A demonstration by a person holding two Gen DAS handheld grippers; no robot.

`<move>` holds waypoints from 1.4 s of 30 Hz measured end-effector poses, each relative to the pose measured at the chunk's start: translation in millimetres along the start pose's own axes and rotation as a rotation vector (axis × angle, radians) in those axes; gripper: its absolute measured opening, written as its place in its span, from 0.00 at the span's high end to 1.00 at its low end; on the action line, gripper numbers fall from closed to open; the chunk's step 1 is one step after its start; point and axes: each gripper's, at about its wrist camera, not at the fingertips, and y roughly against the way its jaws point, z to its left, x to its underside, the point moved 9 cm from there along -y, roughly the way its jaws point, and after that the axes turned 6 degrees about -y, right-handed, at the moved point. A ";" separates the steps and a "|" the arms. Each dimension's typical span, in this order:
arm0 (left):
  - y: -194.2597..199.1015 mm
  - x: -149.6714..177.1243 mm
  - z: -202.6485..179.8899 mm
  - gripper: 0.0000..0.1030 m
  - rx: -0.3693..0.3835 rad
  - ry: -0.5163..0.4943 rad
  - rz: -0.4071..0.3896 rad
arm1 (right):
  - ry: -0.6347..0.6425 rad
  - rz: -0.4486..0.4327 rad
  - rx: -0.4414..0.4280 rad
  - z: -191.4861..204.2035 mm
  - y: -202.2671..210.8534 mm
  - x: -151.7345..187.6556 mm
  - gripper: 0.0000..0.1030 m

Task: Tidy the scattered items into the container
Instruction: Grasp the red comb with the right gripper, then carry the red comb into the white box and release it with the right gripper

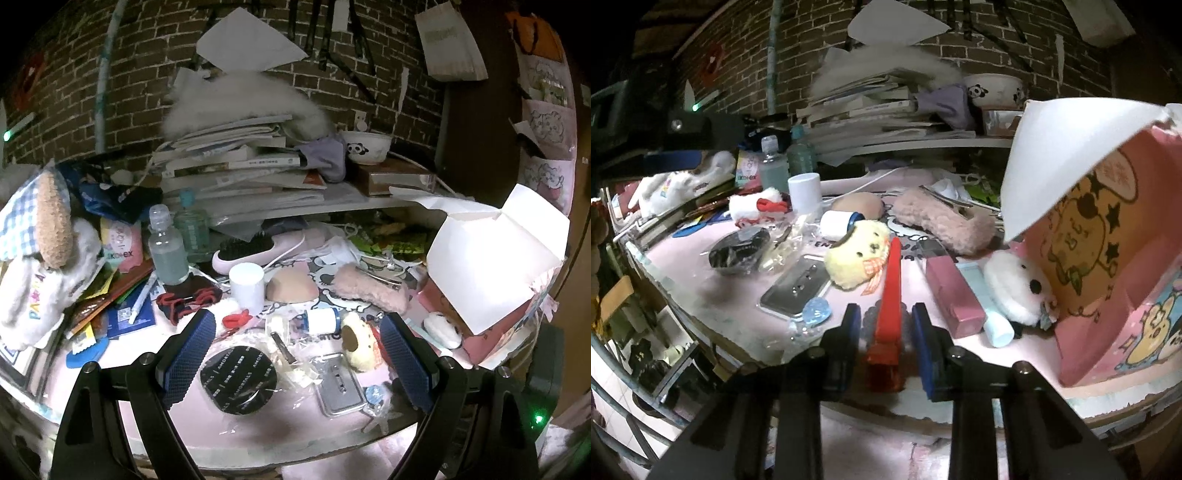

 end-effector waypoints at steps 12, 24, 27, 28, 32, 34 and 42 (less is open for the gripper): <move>3.3 -3.3 -2.1 0.13 0.002 0.007 -0.011 | 0.016 -0.082 0.011 -0.1 16.3 -17.8 0.75; 21.4 -5.6 13.4 0.13 -0.036 0.022 -0.034 | 0.061 -0.165 -0.086 30.0 46.1 -77.2 0.75; 22.9 -7.7 13.2 0.13 -0.020 0.031 -0.048 | 0.063 -0.159 -0.091 21.4 56.7 -97.9 0.75; 23.1 -8.7 12.4 0.13 -0.014 0.034 -0.052 | 0.063 -0.153 -0.089 15.5 61.8 -105.4 0.75; 21.0 -13.8 6.2 0.13 0.006 0.030 -0.064 | 0.061 -0.096 -0.087 -7.6 77.6 -126.3 0.75; 19.4 -16.5 2.6 0.13 0.012 0.020 -0.066 | 0.066 -0.053 -0.079 -22.4 85.1 -134.4 0.75; 15.9 -23.0 -8.3 0.13 0.033 0.007 -0.074 | 0.000 0.162 -0.015 -102.9 108.4 -156.9 0.75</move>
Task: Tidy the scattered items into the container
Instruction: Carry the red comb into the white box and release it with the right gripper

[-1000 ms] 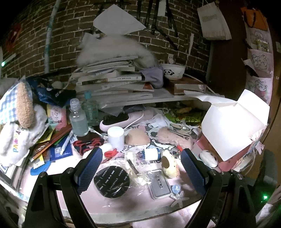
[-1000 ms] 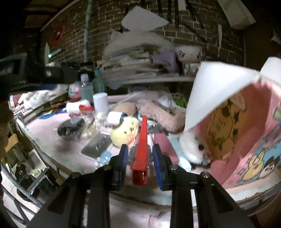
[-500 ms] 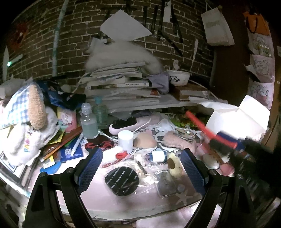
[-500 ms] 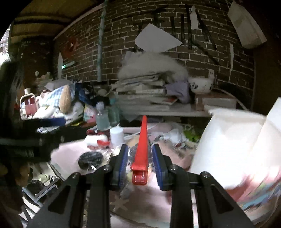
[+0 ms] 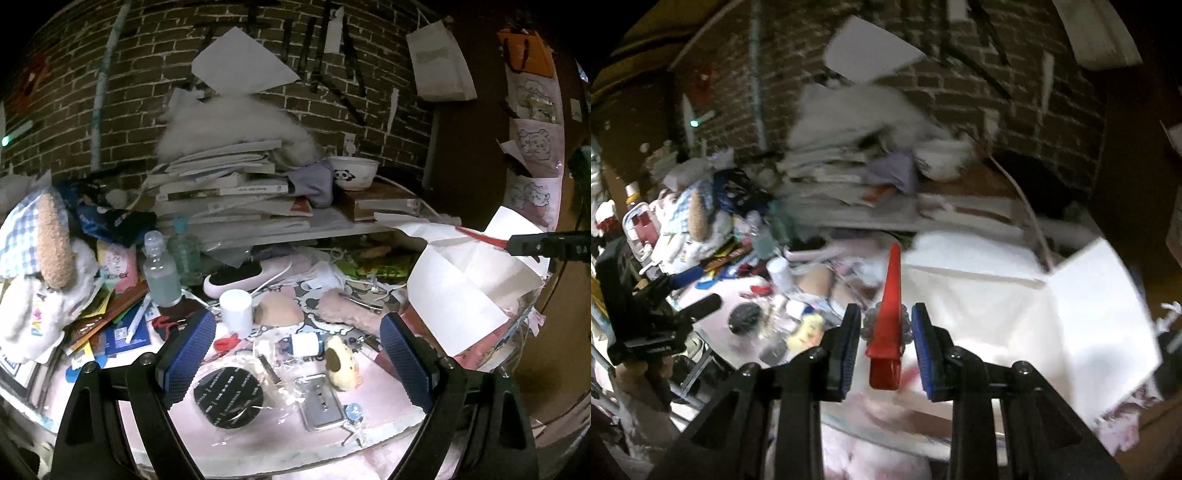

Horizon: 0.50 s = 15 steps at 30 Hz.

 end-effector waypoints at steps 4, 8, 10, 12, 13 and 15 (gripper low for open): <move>-2.1 -0.4 -3.9 0.13 0.005 -0.002 0.003 | -0.023 0.160 0.034 -31.4 -13.3 2.7 0.75; -3.3 0.9 -6.7 0.13 0.005 -0.009 0.013 | -0.003 0.321 0.066 -49.4 -45.5 8.0 0.75; -3.0 1.8 -6.9 0.13 -0.001 -0.010 0.014 | 0.013 0.413 0.076 -52.8 -63.1 13.8 0.75; -2.6 2.2 -6.3 0.13 0.000 -0.006 0.012 | 0.012 0.509 0.080 -56.7 -79.5 23.0 0.75; -2.7 2.4 -6.2 0.13 0.002 -0.003 0.012 | 0.006 0.556 0.091 -60.5 -88.2 28.8 0.75; -3.7 3.5 -3.8 0.13 0.001 0.001 0.016 | 0.014 0.606 0.122 -67.3 -100.3 35.7 0.75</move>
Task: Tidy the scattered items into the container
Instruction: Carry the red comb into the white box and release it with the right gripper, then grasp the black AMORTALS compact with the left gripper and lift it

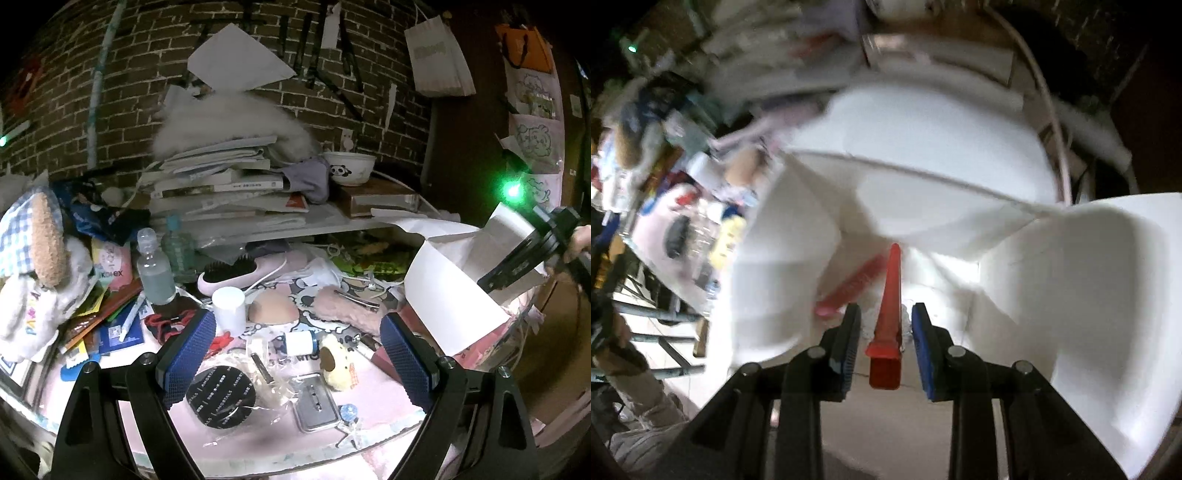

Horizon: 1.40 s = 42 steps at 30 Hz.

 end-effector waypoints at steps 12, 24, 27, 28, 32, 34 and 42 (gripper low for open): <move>-5.8 7.6 5.7 0.13 -0.010 -0.004 0.022 | 0.064 0.138 0.173 -26.1 -30.8 -0.2 0.75; -14.6 37.3 36.4 0.14 -0.104 -0.003 0.097 | 0.057 -0.116 0.114 -4.7 37.1 -7.0 0.63; -17.1 48.5 46.1 0.14 -0.078 0.041 0.109 | 0.057 -0.266 0.051 15.1 68.8 -12.2 0.57; -17.3 51.4 47.7 0.14 -0.065 0.054 0.106 | 0.056 -0.320 -0.006 28.3 81.5 -7.9 0.56; -21.1 62.1 46.7 0.14 -0.050 0.060 0.118 | 0.092 -0.443 -0.231 86.9 95.0 11.9 0.53; -24.4 67.6 44.6 0.14 -0.065 0.047 0.132 | 0.107 -0.488 -0.296 113.0 90.6 27.1 0.51; -40.8 83.2 42.8 0.14 -0.100 0.007 0.156 | 0.102 -0.557 -0.324 177.0 19.3 53.8 0.51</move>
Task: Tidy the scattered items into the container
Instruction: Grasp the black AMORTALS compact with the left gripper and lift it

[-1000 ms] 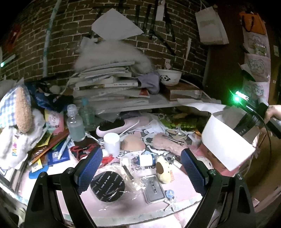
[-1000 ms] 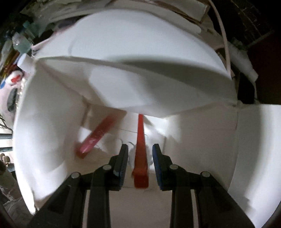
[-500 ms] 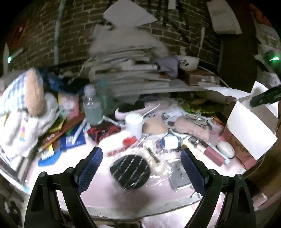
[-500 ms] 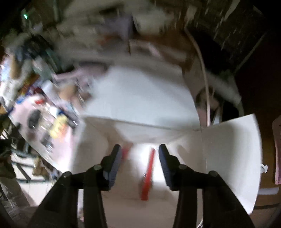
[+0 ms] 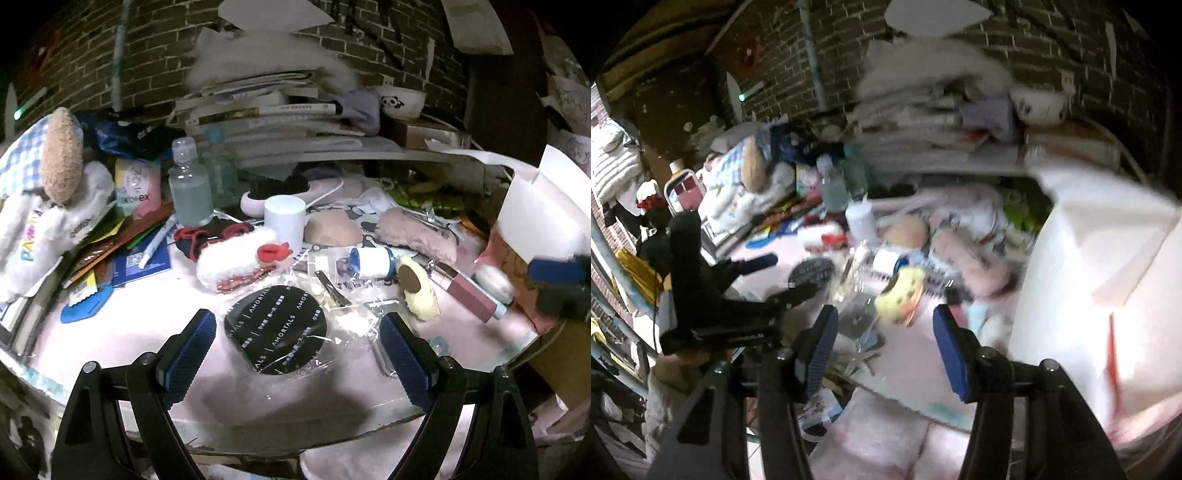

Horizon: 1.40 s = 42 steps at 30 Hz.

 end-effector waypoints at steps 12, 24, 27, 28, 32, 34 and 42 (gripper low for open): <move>-16.8 6.9 12.6 0.14 -0.032 0.096 0.029 | 0.059 -0.207 0.075 -0.4 -10.3 44.4 0.46; -22.3 12.8 13.6 0.34 -0.083 0.124 0.046 | 0.015 -0.274 0.196 -26.5 -7.6 63.2 0.43; -21.9 12.8 15.5 0.39 -0.083 0.125 0.054 | 0.010 -0.281 0.202 -29.1 -10.1 61.6 0.43; -21.6 12.9 15.8 0.40 -0.080 0.124 0.056 | 0.016 -0.285 0.205 -28.7 -11.1 60.2 0.43; -20.4 13.2 15.9 0.44 -0.076 0.115 0.064 | 0.013 -0.292 0.217 -30.8 -15.0 54.9 0.43; -19.6 13.3 16.2 0.46 -0.066 0.116 0.066 | 0.002 -0.297 0.222 -34.2 -16.4 52.1 0.43; -11.8 7.8 19.4 0.47 -0.030 0.121 0.055 | 0.056 -0.313 0.244 -45.3 -26.0 31.3 0.42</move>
